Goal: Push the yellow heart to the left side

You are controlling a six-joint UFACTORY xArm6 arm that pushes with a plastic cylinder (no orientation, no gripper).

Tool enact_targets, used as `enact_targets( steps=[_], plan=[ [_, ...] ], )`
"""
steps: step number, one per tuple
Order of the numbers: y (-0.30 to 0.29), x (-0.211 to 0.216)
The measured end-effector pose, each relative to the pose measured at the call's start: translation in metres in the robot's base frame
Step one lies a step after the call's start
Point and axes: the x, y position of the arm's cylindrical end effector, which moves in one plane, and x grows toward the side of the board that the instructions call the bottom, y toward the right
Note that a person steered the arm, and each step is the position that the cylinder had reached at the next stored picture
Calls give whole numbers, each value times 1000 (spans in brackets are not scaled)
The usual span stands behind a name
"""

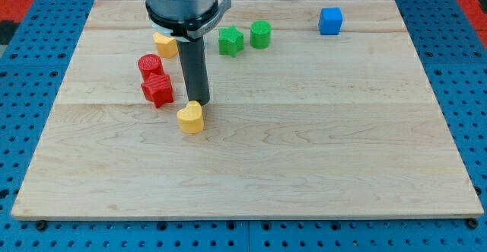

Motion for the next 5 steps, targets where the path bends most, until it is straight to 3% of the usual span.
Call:
enact_targets(
  steps=[1,2,3,5],
  plan=[
    [43,5],
    [39,43],
    [9,40],
    [8,12]
  ],
)
